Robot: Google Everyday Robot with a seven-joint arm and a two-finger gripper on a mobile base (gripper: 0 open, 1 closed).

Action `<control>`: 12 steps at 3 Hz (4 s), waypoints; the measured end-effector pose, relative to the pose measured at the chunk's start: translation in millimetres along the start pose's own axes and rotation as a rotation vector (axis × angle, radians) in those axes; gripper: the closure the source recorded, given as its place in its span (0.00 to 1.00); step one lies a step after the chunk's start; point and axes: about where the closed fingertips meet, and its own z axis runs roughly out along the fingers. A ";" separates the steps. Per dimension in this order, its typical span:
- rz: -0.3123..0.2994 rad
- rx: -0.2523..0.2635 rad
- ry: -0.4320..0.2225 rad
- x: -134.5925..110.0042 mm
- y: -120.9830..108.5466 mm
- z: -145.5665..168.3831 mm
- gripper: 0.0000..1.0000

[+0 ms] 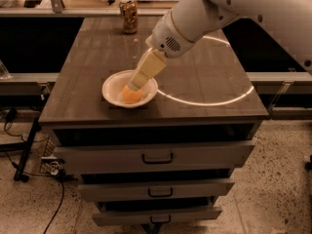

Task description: Pick orange from paper bowl and place on counter

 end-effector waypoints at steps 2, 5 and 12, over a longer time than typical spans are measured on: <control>0.036 -0.039 -0.002 -1.5 10.4 25.8 0.23; 0.058 -0.088 0.008 3.1 23.9 47.3 0.53; 0.020 0.014 0.007 -4.4 -17.9 14.2 1.00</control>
Offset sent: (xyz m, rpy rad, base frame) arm -0.0030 0.0208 -0.0229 0.0153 0.0612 -0.0084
